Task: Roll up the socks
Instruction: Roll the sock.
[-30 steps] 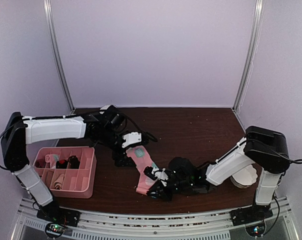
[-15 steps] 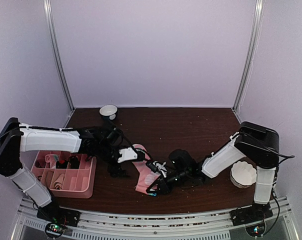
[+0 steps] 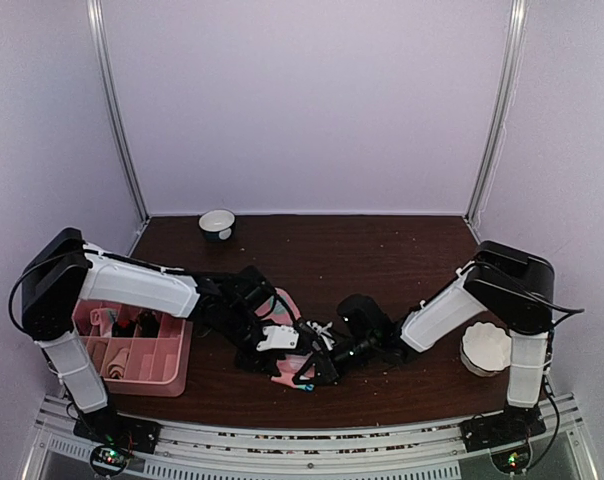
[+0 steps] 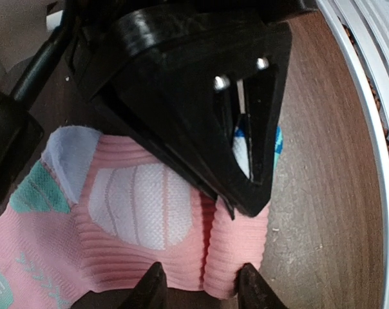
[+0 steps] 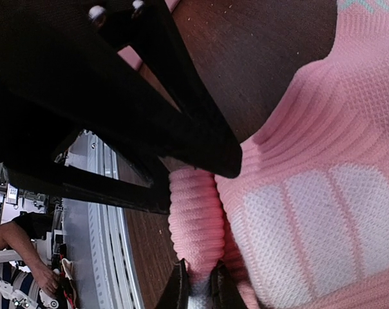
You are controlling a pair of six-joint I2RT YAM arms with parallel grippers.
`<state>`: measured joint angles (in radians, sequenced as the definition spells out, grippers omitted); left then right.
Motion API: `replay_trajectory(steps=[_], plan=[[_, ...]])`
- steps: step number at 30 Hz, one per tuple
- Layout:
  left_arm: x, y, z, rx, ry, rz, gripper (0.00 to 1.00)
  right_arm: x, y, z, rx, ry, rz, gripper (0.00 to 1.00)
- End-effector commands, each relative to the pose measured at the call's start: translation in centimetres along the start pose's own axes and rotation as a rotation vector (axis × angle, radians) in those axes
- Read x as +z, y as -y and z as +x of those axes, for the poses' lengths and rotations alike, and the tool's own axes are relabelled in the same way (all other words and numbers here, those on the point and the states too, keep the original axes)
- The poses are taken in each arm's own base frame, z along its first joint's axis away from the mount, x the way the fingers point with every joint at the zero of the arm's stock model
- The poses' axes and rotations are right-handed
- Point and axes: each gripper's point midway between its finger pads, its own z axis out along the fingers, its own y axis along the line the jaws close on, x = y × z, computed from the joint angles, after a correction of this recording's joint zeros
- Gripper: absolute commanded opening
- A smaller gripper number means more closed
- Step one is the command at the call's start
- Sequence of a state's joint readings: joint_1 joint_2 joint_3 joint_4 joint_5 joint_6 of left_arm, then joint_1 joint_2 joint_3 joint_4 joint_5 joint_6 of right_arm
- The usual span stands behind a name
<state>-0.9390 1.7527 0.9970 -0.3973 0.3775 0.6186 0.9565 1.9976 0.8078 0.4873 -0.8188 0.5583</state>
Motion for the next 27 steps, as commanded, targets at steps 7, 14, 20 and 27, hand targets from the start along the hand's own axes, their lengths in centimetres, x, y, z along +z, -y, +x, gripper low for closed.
replay_trajectory(steps=[7, 14, 20, 27], plan=[[2.0, 0.6, -0.8, -0.074, -0.007, 0.121, 0.15, -1.0, 8.9, 9.7, 0.307, -0.205, 0.322, 0.05], [3.5, 1.2, 0.0, -0.134, -0.049, 0.197, 0.06, -0.9, 7.6, 7.5, 0.314, -0.094, 0.269, 0.23], [4.4, 0.6, 1.7, -0.241, -0.105, 0.253, 0.00, -3.3, 6.9, 5.7, 0.221, 0.067, 0.297, 1.00], [4.5, -0.1, 3.0, -0.303, -0.136, 0.278, 0.00, -7.0, 6.5, 3.9, 0.094, 0.180, 0.432, 1.00]])
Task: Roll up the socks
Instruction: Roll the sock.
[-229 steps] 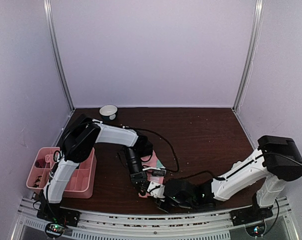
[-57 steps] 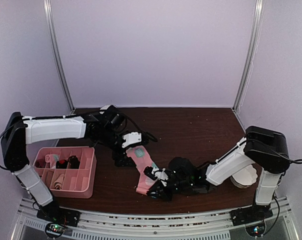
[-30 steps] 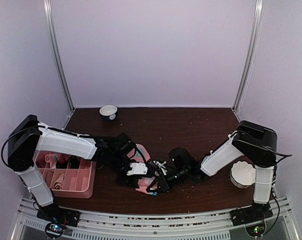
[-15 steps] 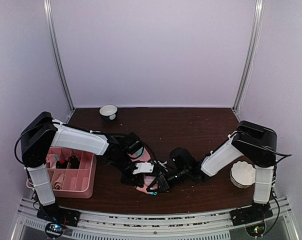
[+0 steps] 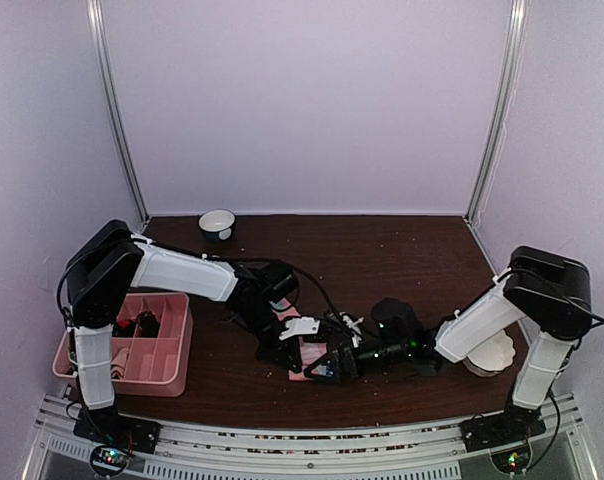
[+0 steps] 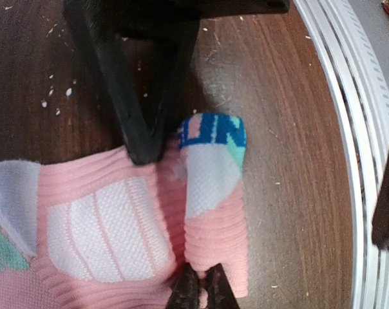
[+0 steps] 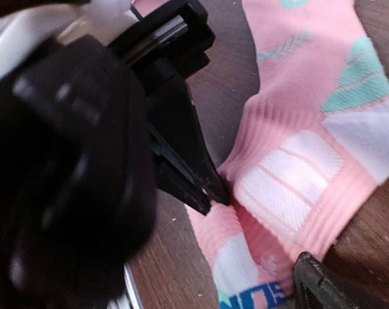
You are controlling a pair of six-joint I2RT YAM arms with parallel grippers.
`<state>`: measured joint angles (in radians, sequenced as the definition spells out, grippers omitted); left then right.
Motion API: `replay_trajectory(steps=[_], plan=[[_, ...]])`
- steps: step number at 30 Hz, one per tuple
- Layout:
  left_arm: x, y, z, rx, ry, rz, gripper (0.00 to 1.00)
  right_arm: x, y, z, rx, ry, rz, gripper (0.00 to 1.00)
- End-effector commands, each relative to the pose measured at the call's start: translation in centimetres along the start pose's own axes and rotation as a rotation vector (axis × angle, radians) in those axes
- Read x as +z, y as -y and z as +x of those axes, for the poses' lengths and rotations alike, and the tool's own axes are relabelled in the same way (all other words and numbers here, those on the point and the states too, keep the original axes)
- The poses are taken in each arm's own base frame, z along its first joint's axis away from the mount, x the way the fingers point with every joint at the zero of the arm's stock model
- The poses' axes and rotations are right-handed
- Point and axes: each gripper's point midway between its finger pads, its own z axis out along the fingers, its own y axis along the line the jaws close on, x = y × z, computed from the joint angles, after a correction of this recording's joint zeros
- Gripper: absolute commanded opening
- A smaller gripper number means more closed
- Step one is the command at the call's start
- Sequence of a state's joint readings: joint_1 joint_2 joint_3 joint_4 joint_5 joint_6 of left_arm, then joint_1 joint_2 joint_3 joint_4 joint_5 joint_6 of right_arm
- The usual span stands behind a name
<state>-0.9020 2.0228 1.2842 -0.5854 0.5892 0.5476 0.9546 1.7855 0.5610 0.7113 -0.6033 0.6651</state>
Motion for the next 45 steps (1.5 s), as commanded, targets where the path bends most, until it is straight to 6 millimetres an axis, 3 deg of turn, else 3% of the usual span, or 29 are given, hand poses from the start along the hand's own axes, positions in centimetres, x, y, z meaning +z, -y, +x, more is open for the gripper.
replay_trajectory(steps=[1, 8, 13, 15, 18, 21, 23, 26, 28, 35, 45], plan=[[1.3, -0.4, 5.3, -0.148, -0.149, 0.026, 0.00, -3.2, 7.4, 4.2, 0.032, -0.066, 0.368, 1.00], [1.5, -0.6, 6.5, -0.177, -0.170, 0.038, 0.00, -6.2, 8.9, 4.6, -0.005, 0.008, 0.469, 1.00], [1.1, -0.3, 6.1, -0.183, -0.158, 0.070, 0.00, -12.4, 11.0, 1.3, 0.171, 0.398, 0.628, 1.00], [0.9, -0.1, 5.8, -0.191, -0.142, 0.096, 0.00, -12.8, 9.4, -0.6, 0.096, 0.449, 0.554, 1.00], [0.8, -0.1, 5.6, -0.219, -0.123, 0.130, 0.00, -11.6, 6.4, -2.0, -0.136, 0.385, 0.494, 1.00], [0.7, -0.3, 5.5, -0.268, -0.105, 0.168, 0.00, -10.9, 6.2, -1.6, -0.365, 0.237, 0.667, 0.90], [0.6, -0.5, 5.5, -0.300, -0.098, 0.196, 0.00, -10.3, 5.6, -0.3, -0.491, 0.165, 0.674, 0.80], [0.5, -0.6, 5.6, -0.342, -0.086, 0.243, 0.00, -9.0, 2.8, 2.1, -0.729, 0.129, 0.544, 0.69], [0.4, -0.8, 5.7, -0.356, -0.081, 0.256, 0.00, -8.2, 0.8, 2.8, -0.841, 0.133, 0.477, 0.66], [0.6, -1.2, 6.0, -0.365, -0.107, 0.261, 0.00, -2.8, -2.1, 2.4, -1.052, -0.034, 0.371, 0.44], [0.7, -1.6, 6.1, -0.354, -0.118, 0.245, 0.00, 2.1, -2.0, 1.1, -1.119, -0.099, 0.343, 0.29]])
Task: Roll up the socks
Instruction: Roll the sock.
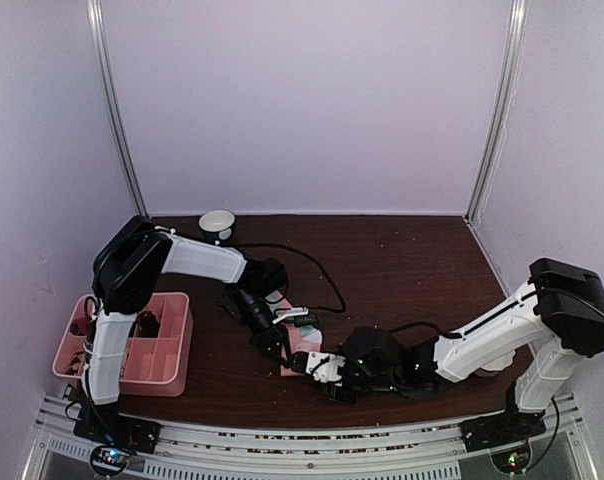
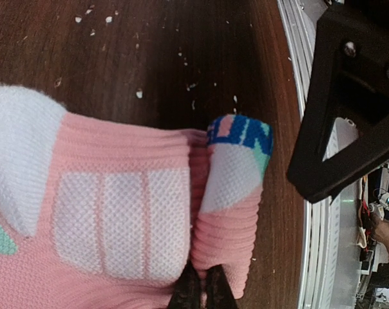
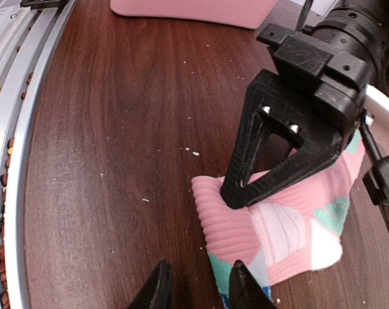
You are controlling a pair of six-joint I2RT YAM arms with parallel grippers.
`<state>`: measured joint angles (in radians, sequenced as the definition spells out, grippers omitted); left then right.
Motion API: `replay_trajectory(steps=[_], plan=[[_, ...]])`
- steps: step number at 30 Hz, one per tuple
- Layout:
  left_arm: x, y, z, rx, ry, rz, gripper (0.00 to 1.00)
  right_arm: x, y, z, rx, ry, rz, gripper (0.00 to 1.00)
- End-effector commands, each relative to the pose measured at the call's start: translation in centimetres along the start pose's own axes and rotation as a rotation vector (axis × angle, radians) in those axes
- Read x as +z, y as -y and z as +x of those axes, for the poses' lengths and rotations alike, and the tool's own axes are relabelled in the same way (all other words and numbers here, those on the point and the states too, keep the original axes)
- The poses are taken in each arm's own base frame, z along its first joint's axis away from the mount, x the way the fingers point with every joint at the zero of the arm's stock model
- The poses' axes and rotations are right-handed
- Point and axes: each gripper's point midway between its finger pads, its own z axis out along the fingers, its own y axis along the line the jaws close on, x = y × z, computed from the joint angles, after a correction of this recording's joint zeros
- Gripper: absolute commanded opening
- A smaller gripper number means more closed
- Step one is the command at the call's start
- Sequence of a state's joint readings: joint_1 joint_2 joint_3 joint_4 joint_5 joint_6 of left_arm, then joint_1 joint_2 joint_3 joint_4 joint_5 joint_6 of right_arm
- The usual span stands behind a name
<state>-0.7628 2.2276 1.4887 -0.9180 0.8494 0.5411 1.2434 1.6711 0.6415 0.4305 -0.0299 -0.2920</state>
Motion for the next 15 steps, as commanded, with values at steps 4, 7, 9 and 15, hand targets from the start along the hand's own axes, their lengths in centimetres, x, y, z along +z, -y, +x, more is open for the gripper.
replay_trajectory(steps=[4, 7, 9, 15], plan=[[1.1, -2.3, 3.6, -0.040, -0.134, -0.066, 0.00, 2.6, 0.4, 0.9, -0.048, -0.049, -0.028, 0.28], [1.0, -2.3, 3.6, -0.038, -0.132, -0.064, 0.00, 3.3, 0.8, 1.7, -0.074, -0.082, -0.012, 0.32], [1.0, -2.2, 3.6, -0.036, -0.132, -0.060, 0.00, 3.4, 1.3, 2.2, -0.092, -0.099, 0.021, 0.34], [1.0, -2.2, 3.5, -0.031, -0.137, -0.060, 0.00, 3.1, 2.1, 2.7, -0.114, -0.119, 0.059, 0.36]])
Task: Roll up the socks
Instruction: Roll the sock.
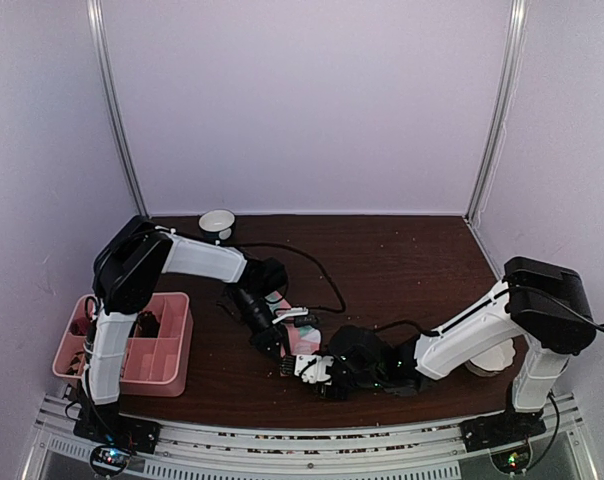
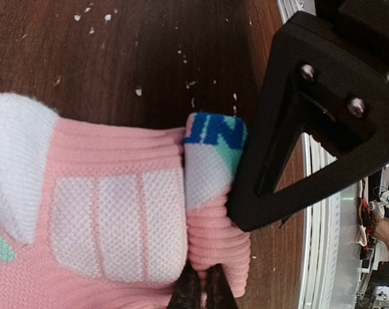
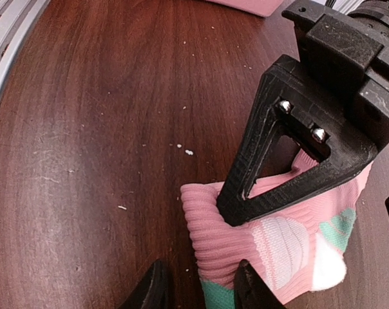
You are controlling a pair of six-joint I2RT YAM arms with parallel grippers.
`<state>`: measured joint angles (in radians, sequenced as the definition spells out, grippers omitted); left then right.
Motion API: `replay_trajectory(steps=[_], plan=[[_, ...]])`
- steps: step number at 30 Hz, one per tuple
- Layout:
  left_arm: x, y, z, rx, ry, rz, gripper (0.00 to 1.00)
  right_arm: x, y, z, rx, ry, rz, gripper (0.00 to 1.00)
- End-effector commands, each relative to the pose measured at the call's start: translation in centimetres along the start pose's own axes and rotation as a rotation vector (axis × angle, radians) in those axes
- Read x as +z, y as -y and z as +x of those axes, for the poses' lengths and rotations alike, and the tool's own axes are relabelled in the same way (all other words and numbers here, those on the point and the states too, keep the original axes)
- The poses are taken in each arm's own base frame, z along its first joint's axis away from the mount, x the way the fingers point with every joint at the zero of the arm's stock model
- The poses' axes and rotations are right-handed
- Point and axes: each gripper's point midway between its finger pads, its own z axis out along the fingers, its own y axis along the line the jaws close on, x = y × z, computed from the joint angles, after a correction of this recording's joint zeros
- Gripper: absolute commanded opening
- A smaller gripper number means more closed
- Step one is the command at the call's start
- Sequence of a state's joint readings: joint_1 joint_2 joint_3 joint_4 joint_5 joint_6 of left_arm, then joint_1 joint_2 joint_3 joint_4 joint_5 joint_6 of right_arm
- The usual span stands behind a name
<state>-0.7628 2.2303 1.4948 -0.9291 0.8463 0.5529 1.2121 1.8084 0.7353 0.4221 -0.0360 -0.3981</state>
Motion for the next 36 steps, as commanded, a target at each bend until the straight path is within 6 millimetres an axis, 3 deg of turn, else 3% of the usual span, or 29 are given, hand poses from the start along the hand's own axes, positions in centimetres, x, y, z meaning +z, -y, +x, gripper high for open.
replay_trajectory(steps=[1, 8, 19, 28, 36], plan=[[1.0, -2.3, 3.5, -0.036, -0.131, -0.062, 0.00, 0.1, 1.2, 2.0, -0.019, -0.071, 0.058, 0.36], [1.1, -2.3, 3.5, -0.032, -0.134, -0.056, 0.00, 0.2, 1.5, 3.2, -0.022, -0.106, 0.054, 0.35], [1.1, -2.2, 3.4, -0.020, -0.136, -0.047, 0.00, 1.8, -0.8, 8.7, 0.074, -0.252, -0.121, 0.30], [0.4, -1.9, 3.0, 0.020, -0.137, -0.055, 0.00, 1.8, -3.0, 13.1, 0.194, -0.361, -0.254, 0.24], [-3.1, -0.9, 1.4, 0.103, -0.103, -0.135, 0.33, 2.2, -6.0, 14.0, 0.359, -0.439, -0.403, 0.05]])
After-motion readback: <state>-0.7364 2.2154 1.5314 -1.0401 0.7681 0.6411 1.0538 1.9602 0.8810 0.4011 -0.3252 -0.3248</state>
